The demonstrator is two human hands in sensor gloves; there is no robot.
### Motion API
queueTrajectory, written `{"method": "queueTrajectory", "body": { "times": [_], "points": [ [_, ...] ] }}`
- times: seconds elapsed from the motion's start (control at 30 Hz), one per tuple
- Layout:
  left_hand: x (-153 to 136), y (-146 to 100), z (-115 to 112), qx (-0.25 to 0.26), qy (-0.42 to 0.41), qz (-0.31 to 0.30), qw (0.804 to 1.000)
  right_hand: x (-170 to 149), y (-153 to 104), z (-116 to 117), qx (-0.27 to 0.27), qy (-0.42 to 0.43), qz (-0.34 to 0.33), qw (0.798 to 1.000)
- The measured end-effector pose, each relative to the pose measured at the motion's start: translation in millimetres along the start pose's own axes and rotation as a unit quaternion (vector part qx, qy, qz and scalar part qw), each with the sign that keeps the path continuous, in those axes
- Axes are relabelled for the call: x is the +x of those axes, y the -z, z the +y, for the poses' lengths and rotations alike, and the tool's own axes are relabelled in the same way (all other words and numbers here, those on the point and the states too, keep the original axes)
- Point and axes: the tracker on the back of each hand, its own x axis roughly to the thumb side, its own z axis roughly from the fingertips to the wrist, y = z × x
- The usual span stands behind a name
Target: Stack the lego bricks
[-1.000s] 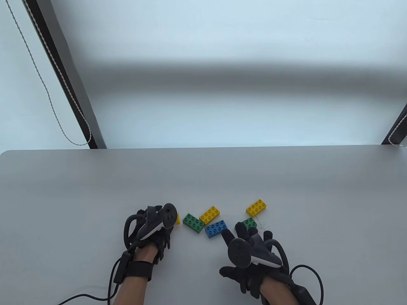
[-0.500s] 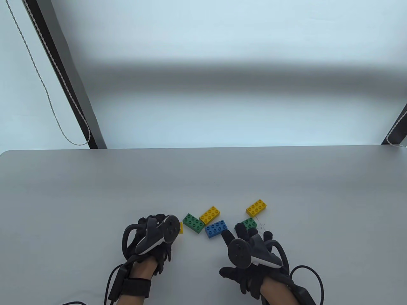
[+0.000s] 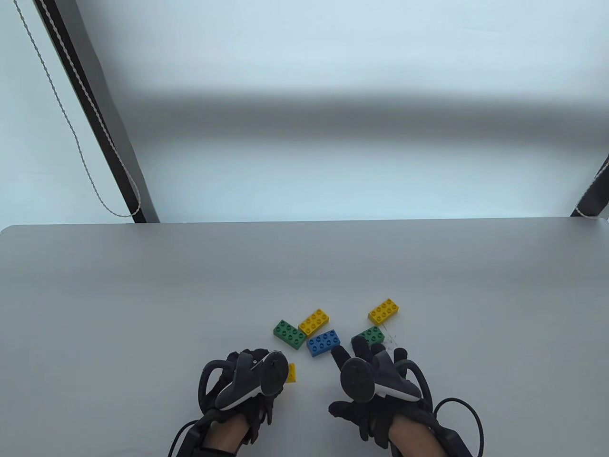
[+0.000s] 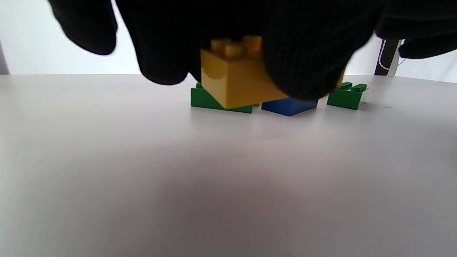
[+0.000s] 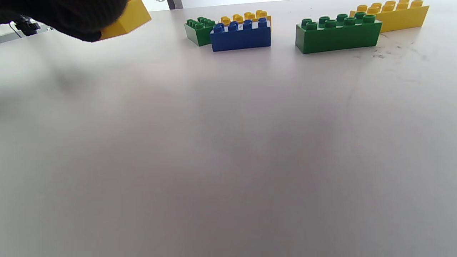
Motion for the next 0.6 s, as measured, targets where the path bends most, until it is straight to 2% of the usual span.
{"method": "queueTrajectory", "body": {
  "times": [0.33,0.47,0.6],
  "points": [
    [3.1,2.7,-15.8,-0.056,-0.007,-0.020,0.998,-0.5,3.3,3.8,0.012,0.001,0.001,1.000],
    [9.4,3.3,-21.3,-0.083,-0.003,-0.046,0.995,-1.6,5.3,5.9,0.017,0.001,0.004,1.000],
    [14.2,2.6,-21.6,-0.087,0.003,-0.056,0.995,-2.6,6.4,7.3,0.022,0.002,0.006,1.000]
  ]
}}
